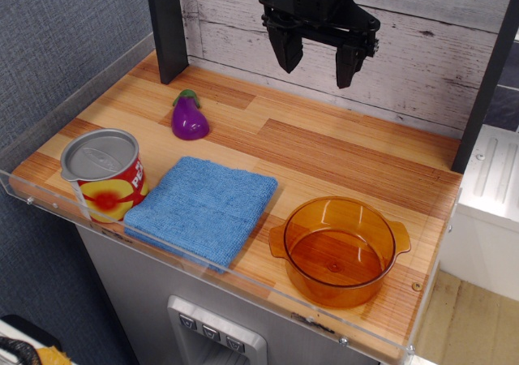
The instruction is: Place the measuring cup on the blue towel.
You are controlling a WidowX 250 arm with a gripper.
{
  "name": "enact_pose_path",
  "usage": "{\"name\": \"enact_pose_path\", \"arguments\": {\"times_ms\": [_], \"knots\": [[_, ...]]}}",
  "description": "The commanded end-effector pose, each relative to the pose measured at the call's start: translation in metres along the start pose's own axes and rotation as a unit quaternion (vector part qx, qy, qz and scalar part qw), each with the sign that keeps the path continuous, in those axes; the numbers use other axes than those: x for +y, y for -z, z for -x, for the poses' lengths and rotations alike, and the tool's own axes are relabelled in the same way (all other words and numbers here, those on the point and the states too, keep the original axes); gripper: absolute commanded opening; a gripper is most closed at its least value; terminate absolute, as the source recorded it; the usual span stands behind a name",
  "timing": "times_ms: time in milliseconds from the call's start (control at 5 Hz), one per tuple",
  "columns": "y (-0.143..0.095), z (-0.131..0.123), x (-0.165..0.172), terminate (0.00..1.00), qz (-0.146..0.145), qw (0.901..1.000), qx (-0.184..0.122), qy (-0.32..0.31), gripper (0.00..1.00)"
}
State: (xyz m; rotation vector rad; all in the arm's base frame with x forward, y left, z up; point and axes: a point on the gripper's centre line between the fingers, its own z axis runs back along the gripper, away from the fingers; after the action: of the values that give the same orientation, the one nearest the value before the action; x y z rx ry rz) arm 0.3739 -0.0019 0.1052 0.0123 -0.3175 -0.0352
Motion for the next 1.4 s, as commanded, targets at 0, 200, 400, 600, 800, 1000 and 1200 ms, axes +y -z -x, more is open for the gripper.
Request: {"name": "enact_pose_path", "arguments": {"times_ms": [0, 200, 400, 600, 800, 1000, 1200], "knots": [[0.0, 0.0, 0.0, 0.0, 0.0, 1.0, 0.0, 0.0, 1.0], [-0.009, 0.022, -0.006, 0.0, 0.021, 0.9978, 0.018, 0.06, 1.0], [-0.023, 0.044, -0.008, 0.0, 0.047, 0.9903, 0.015, 0.13, 1.0], [-0.03, 0.065, -0.009, 0.0, 0.088, 0.9784, 0.034, 0.184, 1.0], [-0.024, 0.085, -0.019, 0.0, 0.083, 0.9664, 0.058, 0.236, 1.0], [-0.016, 0.097, -0.029, 0.0, 0.099, 0.9543, 0.056, 0.277, 1.0], [-0.006, 0.101, -0.039, 0.0, 0.083, 0.9465, 0.049, 0.308, 1.0]]}}
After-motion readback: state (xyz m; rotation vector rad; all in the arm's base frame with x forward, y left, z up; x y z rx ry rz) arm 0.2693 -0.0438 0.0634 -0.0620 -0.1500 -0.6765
